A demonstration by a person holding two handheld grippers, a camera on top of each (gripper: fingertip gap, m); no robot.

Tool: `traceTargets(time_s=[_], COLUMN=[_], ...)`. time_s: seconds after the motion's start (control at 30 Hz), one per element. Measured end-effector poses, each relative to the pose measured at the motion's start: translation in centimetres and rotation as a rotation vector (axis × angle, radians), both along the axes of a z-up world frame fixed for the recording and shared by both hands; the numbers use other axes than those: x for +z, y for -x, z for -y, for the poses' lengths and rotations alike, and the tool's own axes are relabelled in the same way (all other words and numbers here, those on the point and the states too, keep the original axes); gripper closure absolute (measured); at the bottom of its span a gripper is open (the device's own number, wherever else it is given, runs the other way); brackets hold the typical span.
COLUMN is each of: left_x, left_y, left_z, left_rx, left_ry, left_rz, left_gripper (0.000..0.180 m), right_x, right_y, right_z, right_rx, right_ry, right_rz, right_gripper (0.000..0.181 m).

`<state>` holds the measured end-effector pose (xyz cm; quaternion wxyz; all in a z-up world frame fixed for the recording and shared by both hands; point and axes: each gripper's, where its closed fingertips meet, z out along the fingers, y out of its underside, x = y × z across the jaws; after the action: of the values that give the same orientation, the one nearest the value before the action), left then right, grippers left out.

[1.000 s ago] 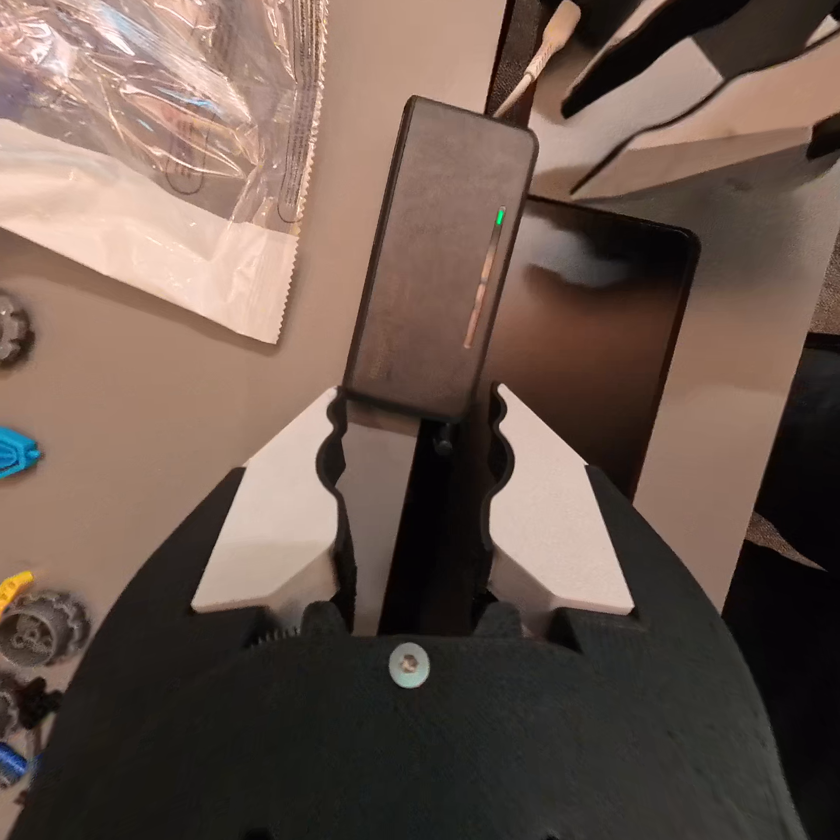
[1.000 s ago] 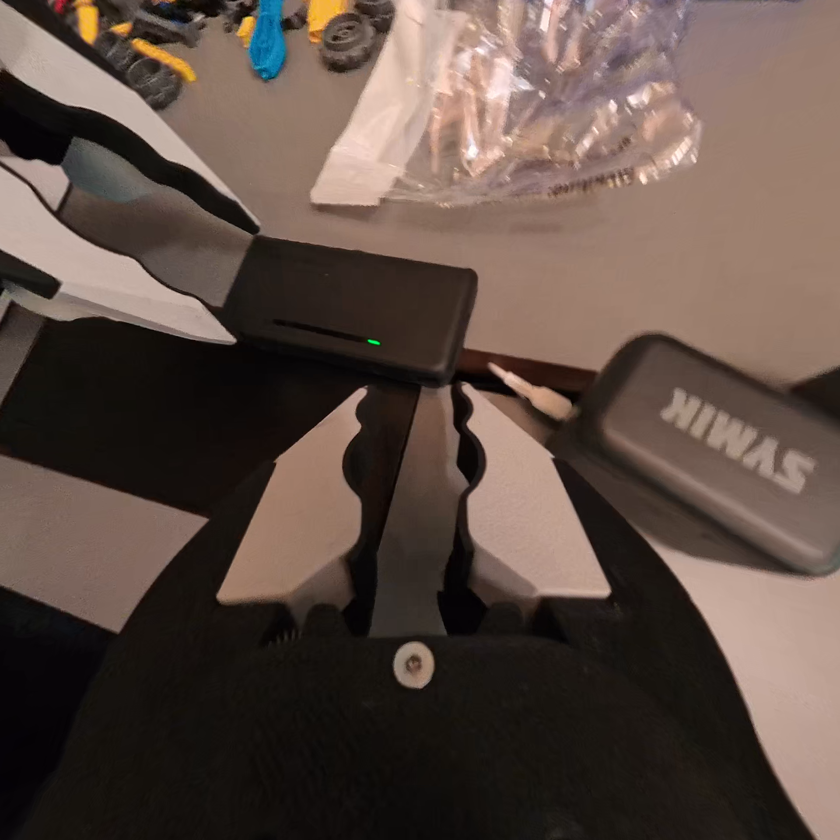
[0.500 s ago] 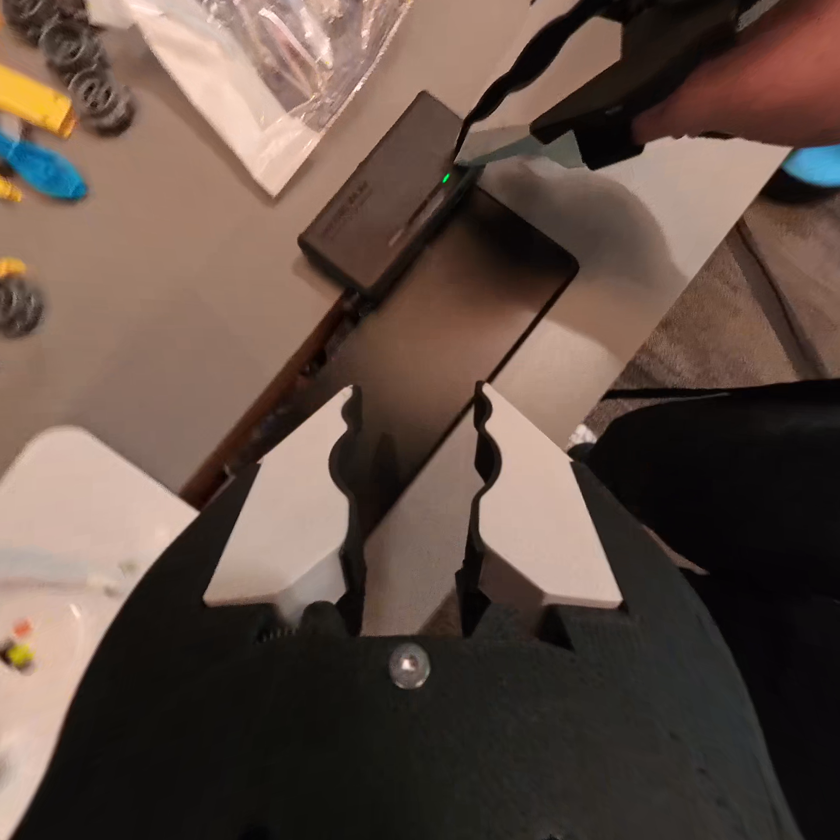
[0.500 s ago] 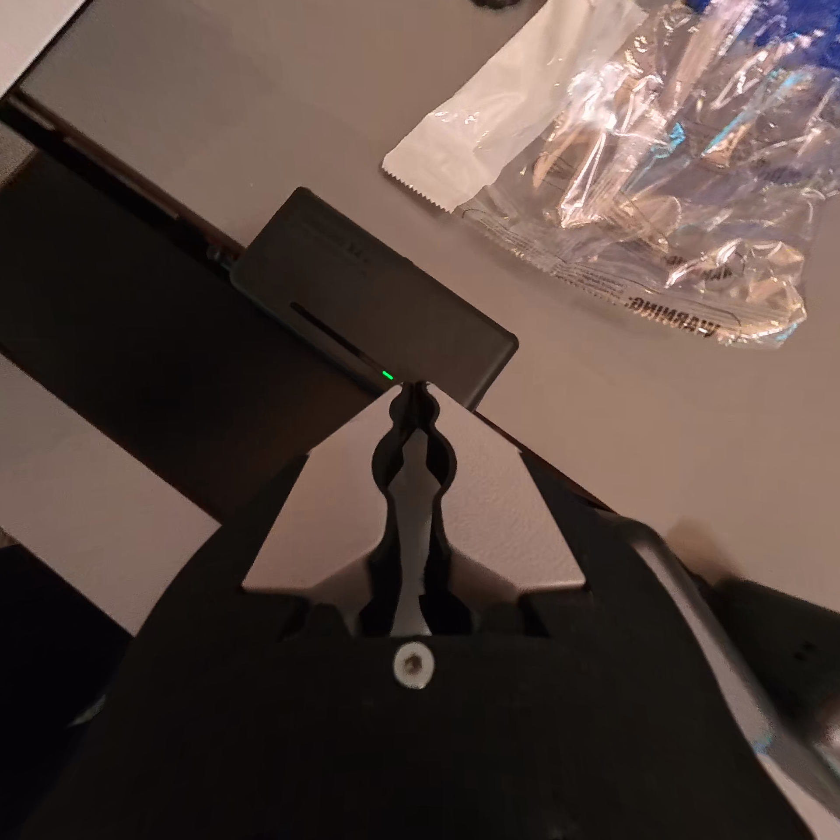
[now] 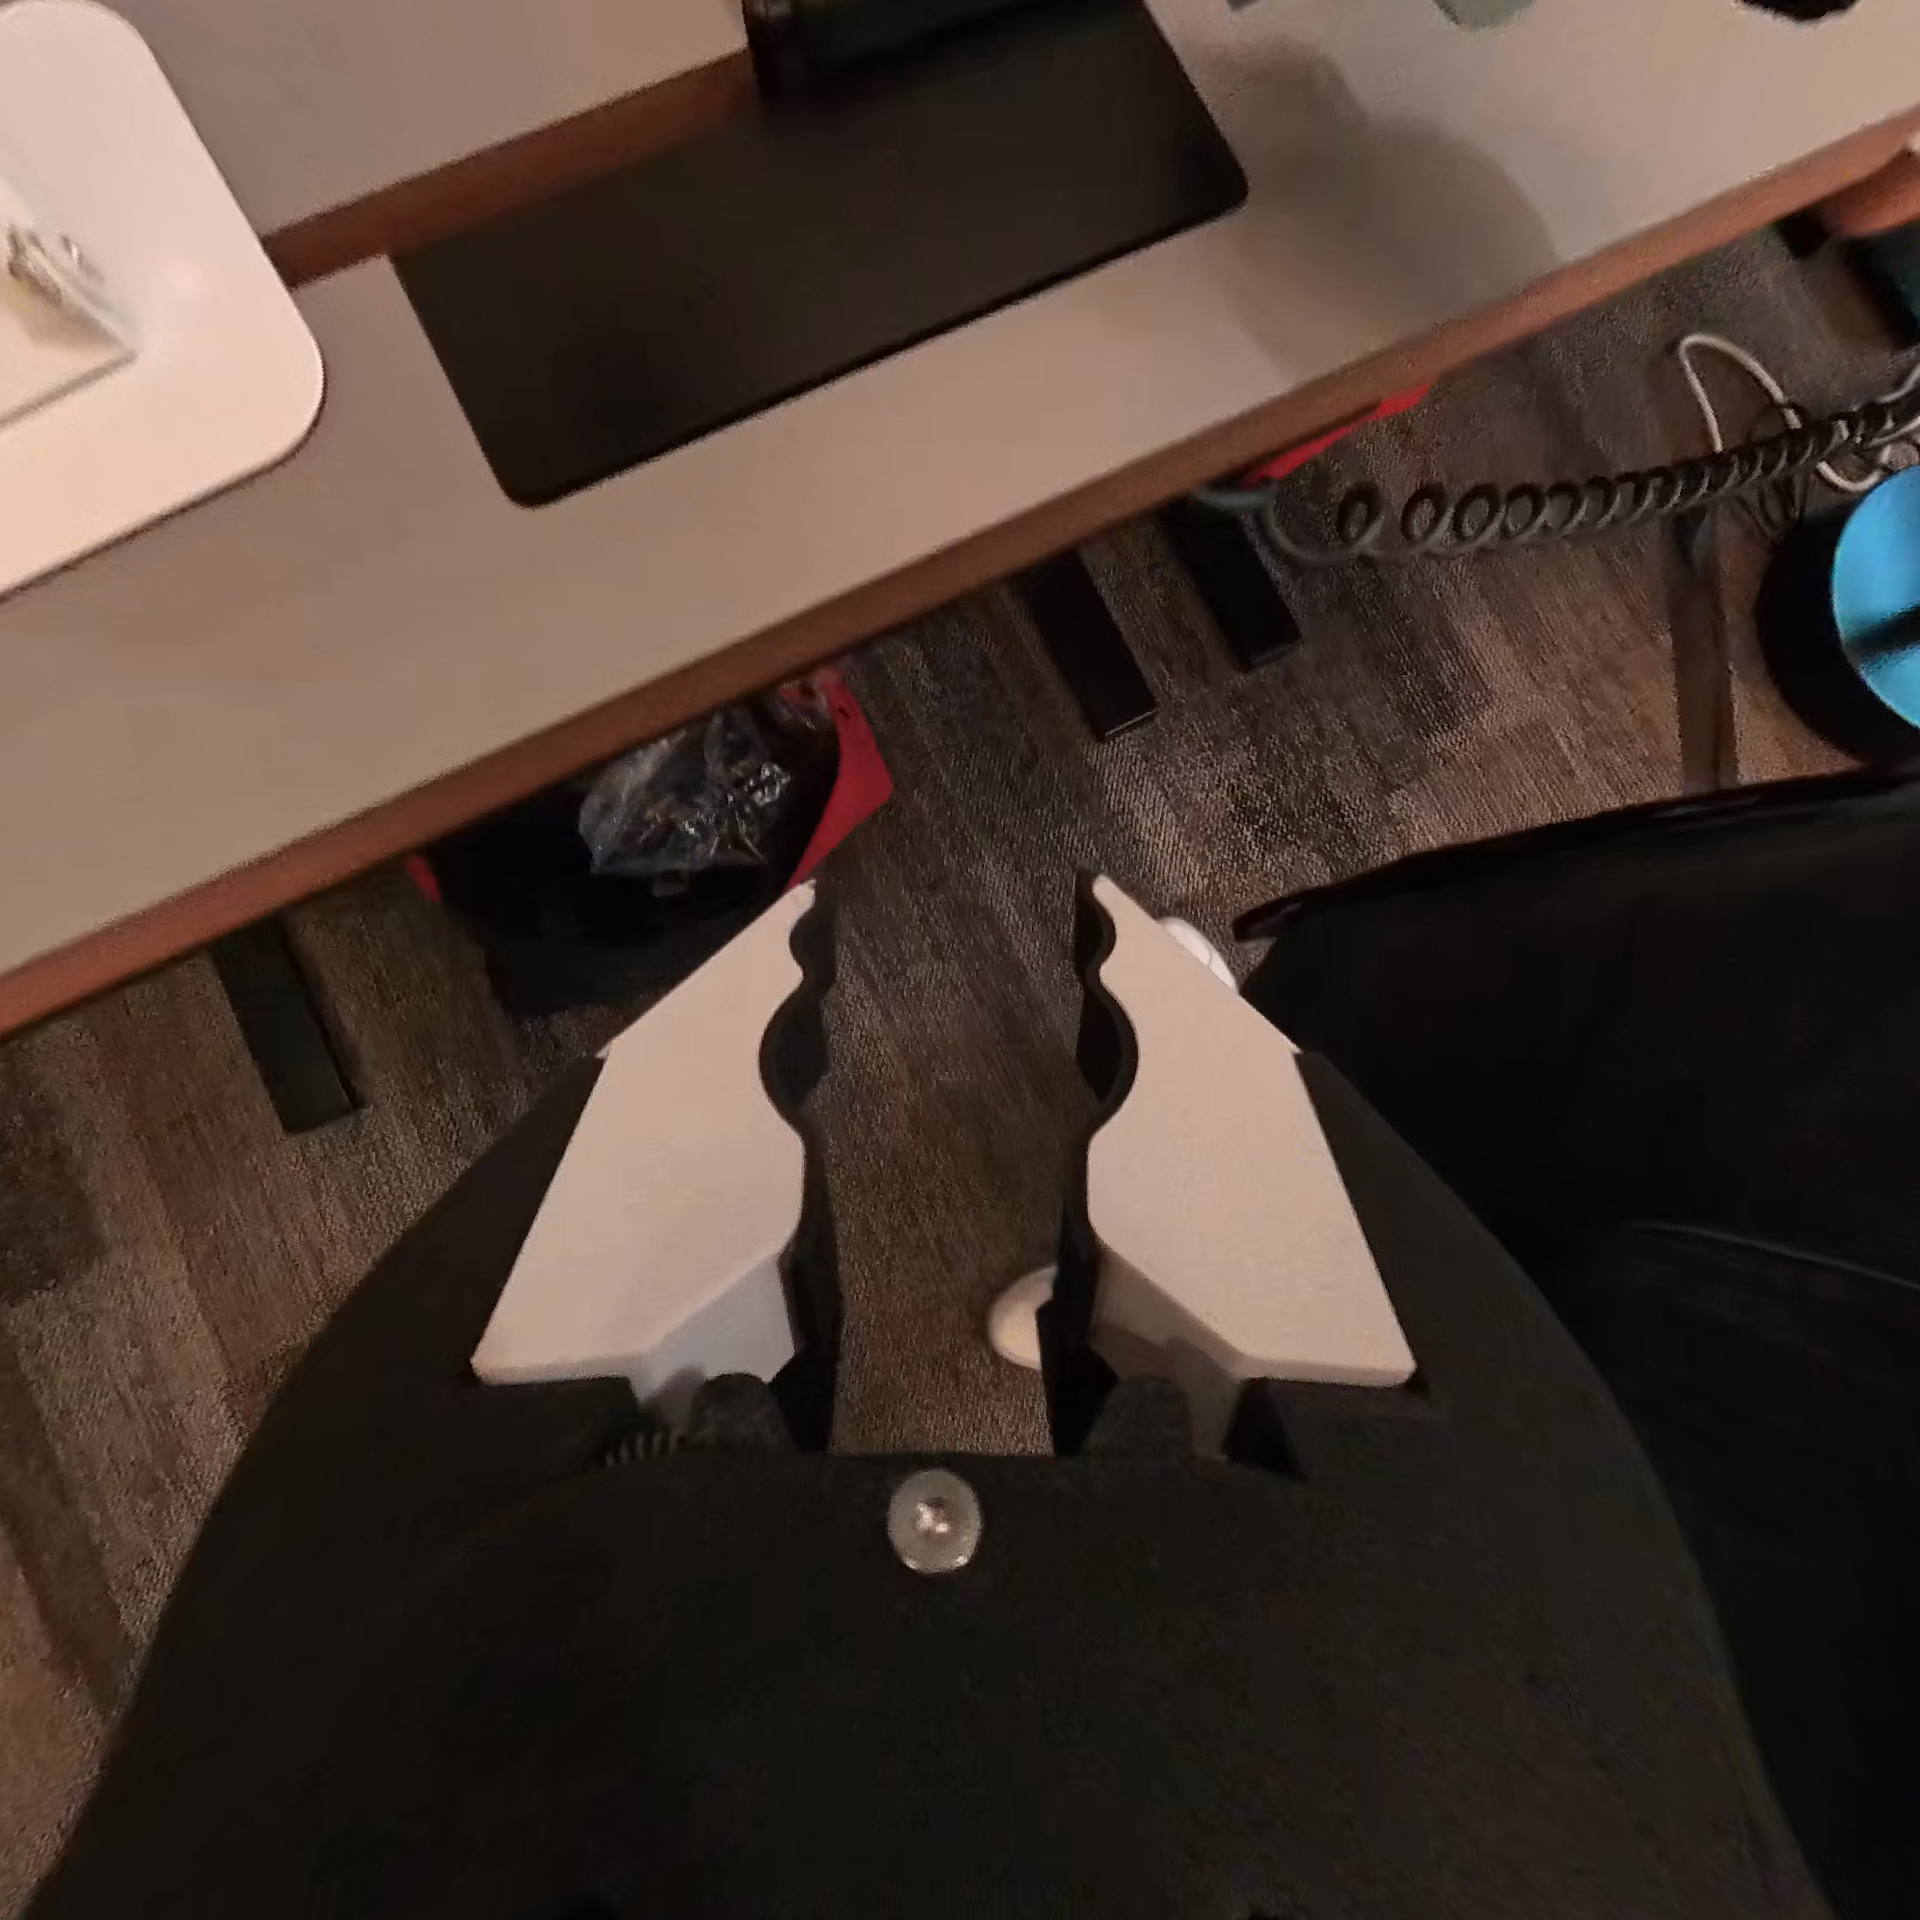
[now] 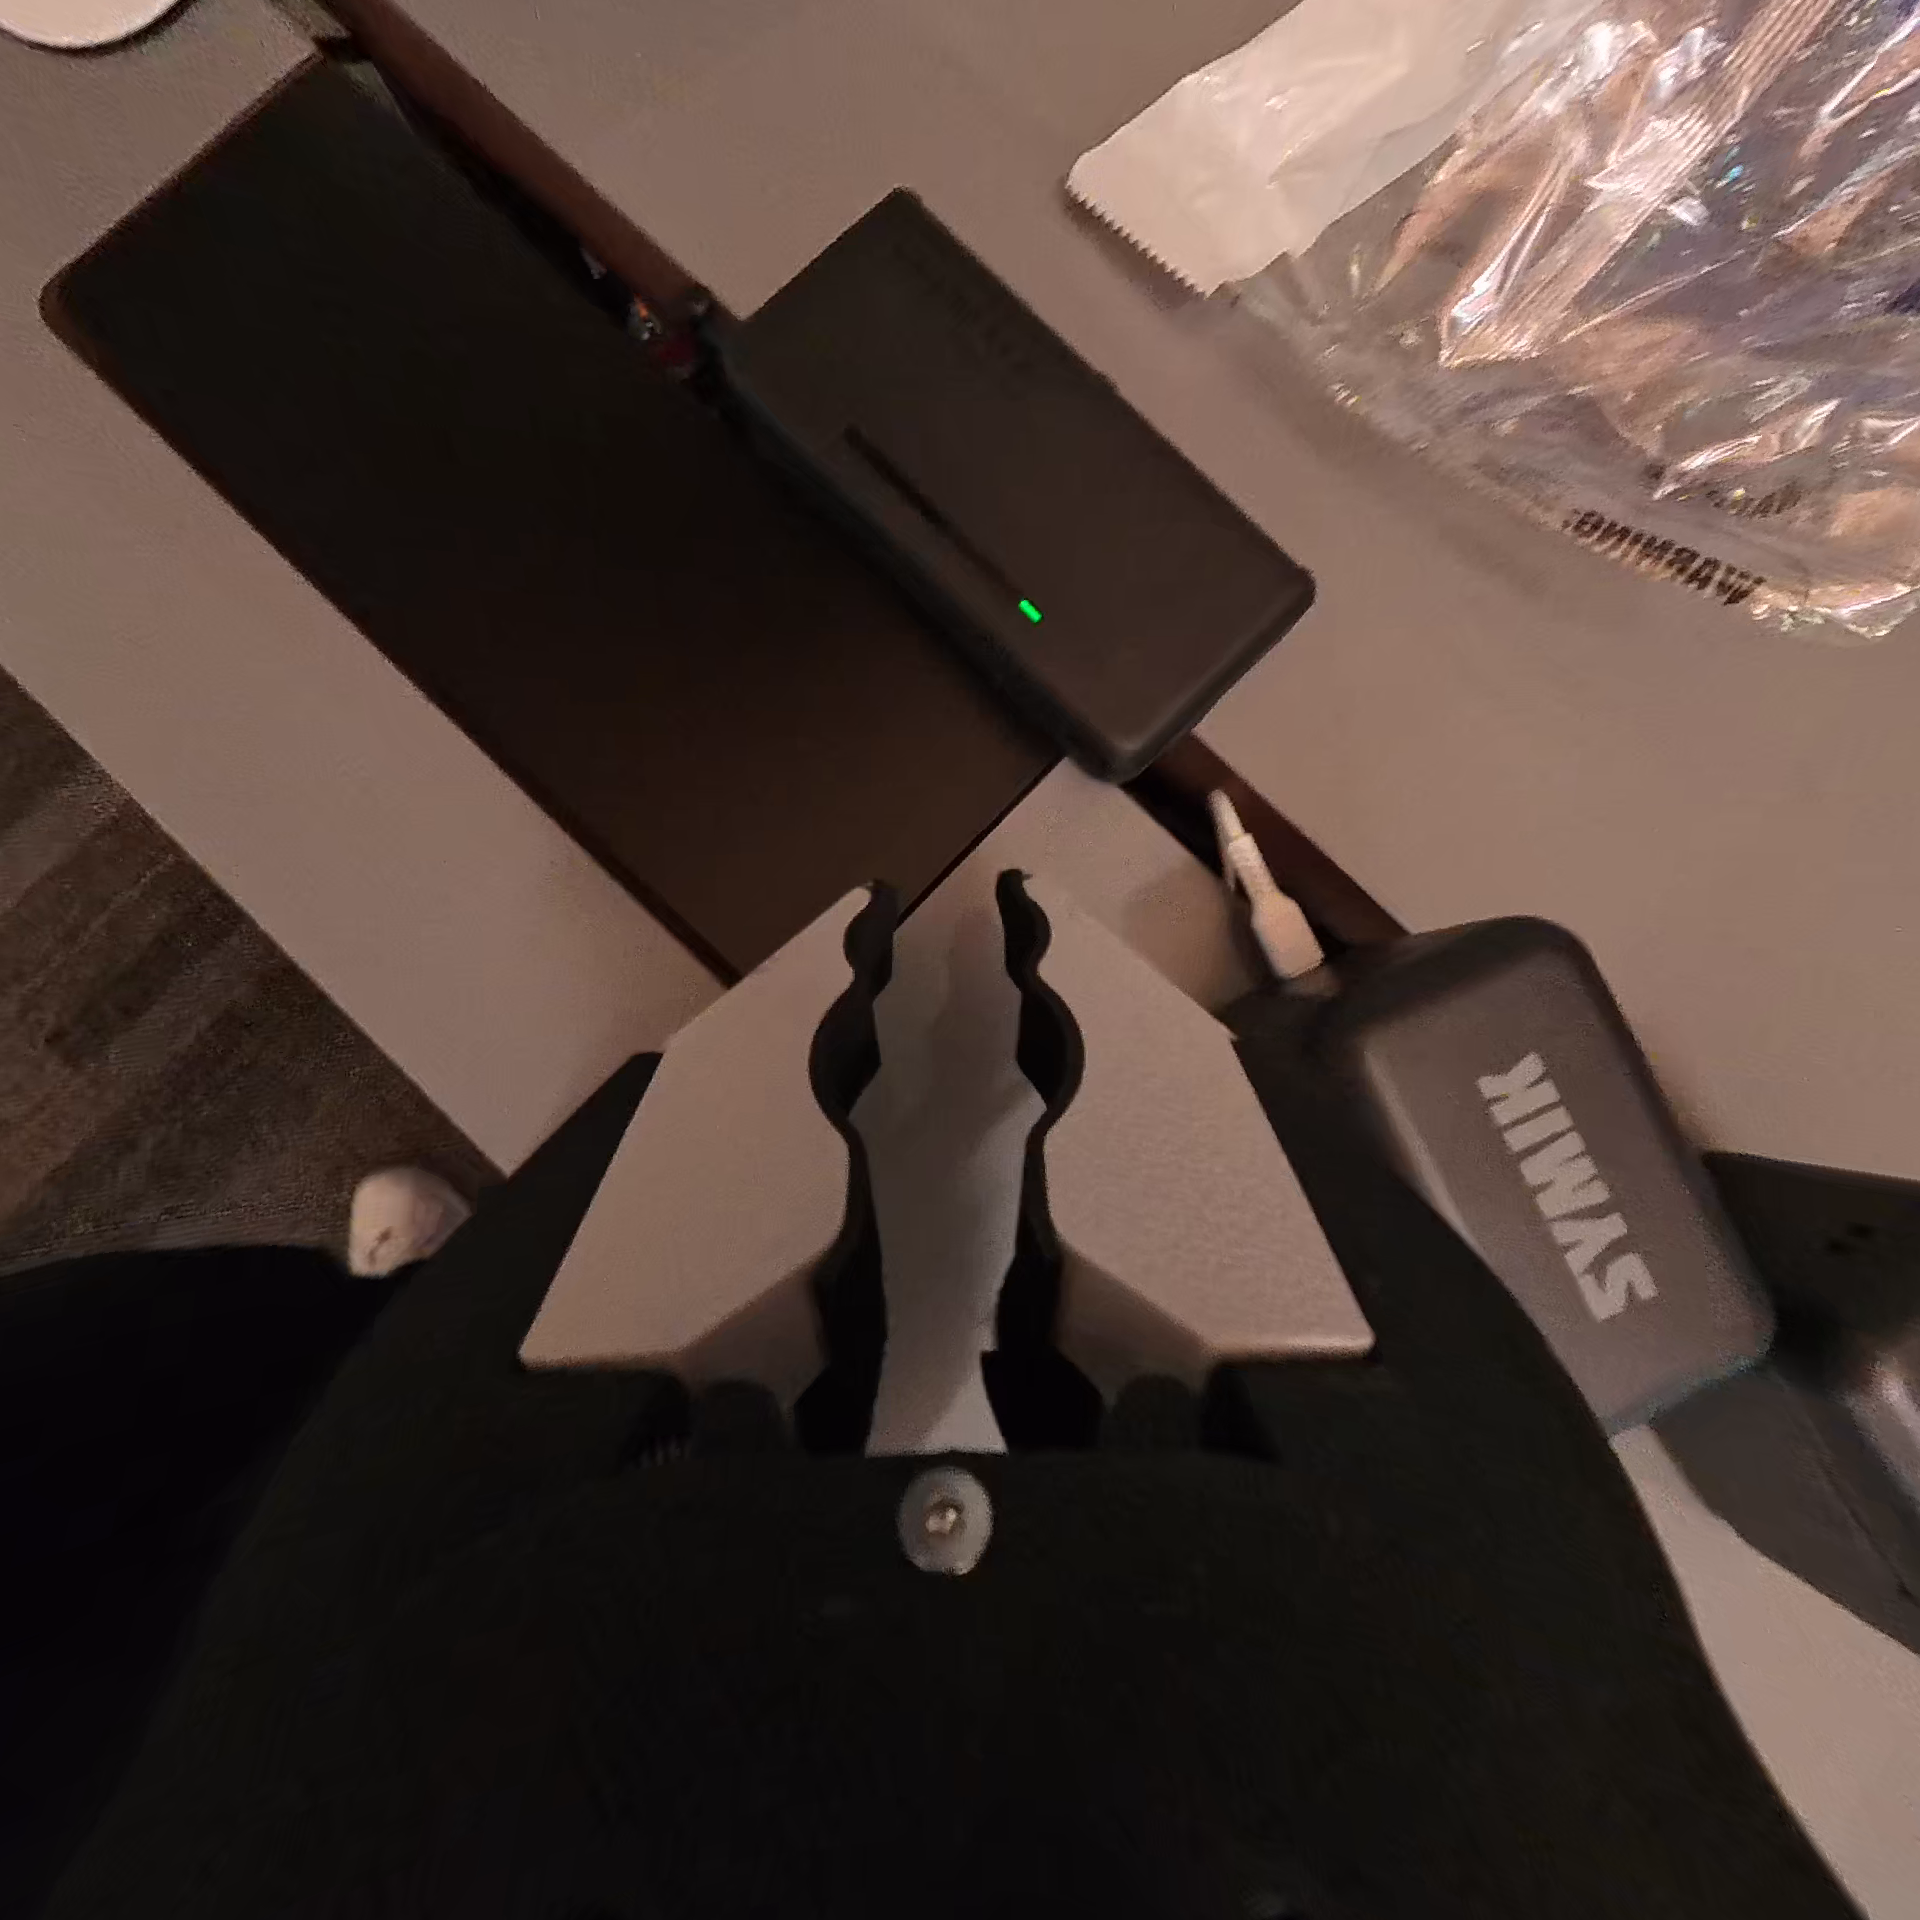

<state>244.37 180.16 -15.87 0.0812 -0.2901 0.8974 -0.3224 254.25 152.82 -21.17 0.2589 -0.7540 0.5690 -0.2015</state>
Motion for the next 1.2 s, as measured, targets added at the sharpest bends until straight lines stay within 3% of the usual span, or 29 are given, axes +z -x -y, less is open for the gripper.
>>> traceTargets(time_s=[0.1, 0.17, 0.27, 0.47, 0.6, 0.77, 0.93, 1.2], left_x=[-0.3, -0.3, -1.3, -2.5, -2.8, -1.3, 0.5, -0.4], left_y=[2.1, 3.5, 6.0, 11.6, 12.5, 9.7, 1.7, -15.4], left_z=[-2.7, -4.6, -7.7, -11.6, -10.5, -4.3, 5.7, 16.5], left_rx=[-0.018, -0.051, -0.073, 0.052, 0.109, 0.177, 0.093, -0.168], left_ry=[-0.008, -0.013, -0.036, -0.023, -0.047, 0.013, 0.122, 0.152], left_rz=[-0.008, -0.002, -0.023, -0.135, -0.162, -0.142, -0.143, -0.262], left_gripper=[0.135, 0.135, 0.134, 0.138, 0.138, 0.140, 0.137, 0.122], right_x=[1.0, 2.1, 2.6, 0.4, -2.2, -3.0, -1.8, -0.3], right_y=[-0.5, -1.6, -3.7, -6.3, -6.7, -7.4, -7.2, -7.1], right_z=[-0.8, -1.1, -0.5, 1.0, 0.9, 1.5, 0.8, 0.4], right_rx=[0.073, 0.197, 0.357, 0.571, 0.630, 0.659, 0.687, 0.647], right_ry=[0.021, 0.102, 0.209, 0.358, 0.283, 0.243, 0.433, 0.737], right_rz=[0.042, 0.047, -0.030, -0.161, -0.288, -0.346, -0.026, 0.255], right_gripper=[0.149, 0.132, 0.121, 0.113, 0.106, 0.114, 0.115, 0.114])
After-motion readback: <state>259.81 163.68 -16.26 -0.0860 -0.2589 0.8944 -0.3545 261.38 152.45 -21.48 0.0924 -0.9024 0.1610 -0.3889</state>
